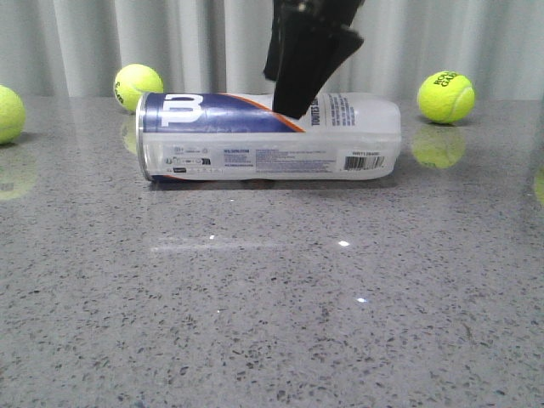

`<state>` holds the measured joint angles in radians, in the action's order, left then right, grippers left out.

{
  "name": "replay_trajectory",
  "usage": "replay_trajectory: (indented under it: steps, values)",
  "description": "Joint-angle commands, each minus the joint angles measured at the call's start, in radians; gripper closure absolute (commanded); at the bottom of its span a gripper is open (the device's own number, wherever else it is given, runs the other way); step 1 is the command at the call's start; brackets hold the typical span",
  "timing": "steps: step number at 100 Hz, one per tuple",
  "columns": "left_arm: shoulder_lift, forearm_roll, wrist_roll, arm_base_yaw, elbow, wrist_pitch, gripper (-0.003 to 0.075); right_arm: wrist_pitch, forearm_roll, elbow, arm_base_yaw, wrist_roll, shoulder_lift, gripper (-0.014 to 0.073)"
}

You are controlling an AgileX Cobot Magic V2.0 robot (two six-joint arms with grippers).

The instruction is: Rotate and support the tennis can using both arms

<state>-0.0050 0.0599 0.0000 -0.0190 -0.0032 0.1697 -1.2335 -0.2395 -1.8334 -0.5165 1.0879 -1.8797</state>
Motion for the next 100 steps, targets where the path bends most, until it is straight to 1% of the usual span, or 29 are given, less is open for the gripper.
replay_trajectory:
  steps: [1, 3, 4, 5, 8, 10, 11, 12, 15, 17, 20, 21, 25, 39, 44, 54, 59, 78, 85, 100]
  values:
    - [-0.038, -0.001, 0.0, -0.008, 0.049, -0.077, 0.0741, -0.101, 0.002, -0.033, 0.001, -0.069, 0.091, 0.01]
    - [-0.038, -0.001, 0.0, -0.008, 0.049, -0.077, 0.0741, -0.101, 0.003, -0.033, 0.001, -0.095, 0.098, 0.0137]
    - [-0.038, -0.001, 0.0, -0.008, 0.049, -0.077, 0.0741, -0.101, 0.006, -0.033, 0.001, -0.103, 0.104, 0.0176]
    - [-0.038, -0.001, 0.0, -0.008, 0.049, -0.077, 0.0741, -0.101, 0.006, -0.033, 0.001, -0.121, 0.106, 0.0197]
    - [-0.038, -0.001, 0.0, -0.008, 0.049, -0.077, 0.0741, -0.101, 0.008, -0.033, 0.001, -0.155, 0.116, 0.0306]
    - [-0.038, -0.001, 0.0, -0.008, 0.049, -0.077, 0.0741, -0.101, 0.01, -0.033, 0.001, -0.18, 0.122, 0.0351]
    - [-0.038, -0.001, 0.0, -0.008, 0.049, -0.077, 0.0741, -0.101, 0.011, -0.033, 0.001, -0.187, 0.127, 0.0395]
    - [-0.038, -0.001, 0.0, -0.008, 0.049, -0.077, 0.0741, -0.101, 0.011, -0.033, 0.001, -0.202, 0.13, 0.0417]
    - [-0.038, -0.001, 0.0, -0.008, 0.049, -0.077, 0.0741, -0.101, 0.011, -0.033, 0.001, -0.231, 0.138, 0.0524]
    - [-0.038, -0.001, 0.0, -0.008, 0.049, -0.077, 0.0741, -0.101, 0.011, -0.033, 0.001, -0.252, 0.144, 0.0564]
    - [-0.038, -0.001, 0.0, -0.008, 0.049, -0.077, 0.0741, -0.101, 0.011, -0.033, 0.001, -0.278, 0.152, 0.0659]
    - [-0.038, -0.001, 0.0, -0.008, 0.049, -0.077, 0.0741, -0.101, 0.011, -0.033, 0.001, -0.292, 0.154, 0.0668]
    - [-0.038, -0.001, 0.0, -0.008, 0.049, -0.077, 0.0741, -0.101, 0.011, -0.033, 0.001, -0.324, 0.163, 0.0654]
    - [-0.038, -0.001, 0.0, -0.008, 0.049, -0.077, 0.0741, -0.101, 0.012, -0.033, 0.002, -0.461, 0.178, 0.0658]
    - [-0.038, -0.001, 0.0, -0.008, 0.049, -0.077, 0.0741, -0.101, 0.012, -0.033, 0.006, -0.573, 0.18, 0.0658]
    - [-0.038, -0.001, 0.0, -0.008, 0.049, -0.077, 0.0741, -0.098, 0.017, -0.029, 0.022, -0.845, 0.191, 0.0658]
    - [-0.038, -0.001, 0.0, -0.008, 0.049, -0.077, 0.0741, -0.088, 0.023, -0.016, 0.034, -0.931, 0.204, 0.0658]
    - [-0.038, -0.001, 0.0, -0.008, 0.049, -0.077, 0.0741, 0.037, 0.09, 0.112, 0.037, -1.113, 0.316, 0.0658]
    - [-0.038, -0.001, 0.0, -0.008, 0.049, -0.077, 0.0741, 0.1, 0.124, 0.193, 0.037, -1.177, 0.376, 0.0658]
    - [-0.038, -0.001, 0.0, -0.008, 0.049, -0.077, 0.0741, 0.206, 0.203, 0.368, 0.043, -1.264, 0.5, 0.0658]
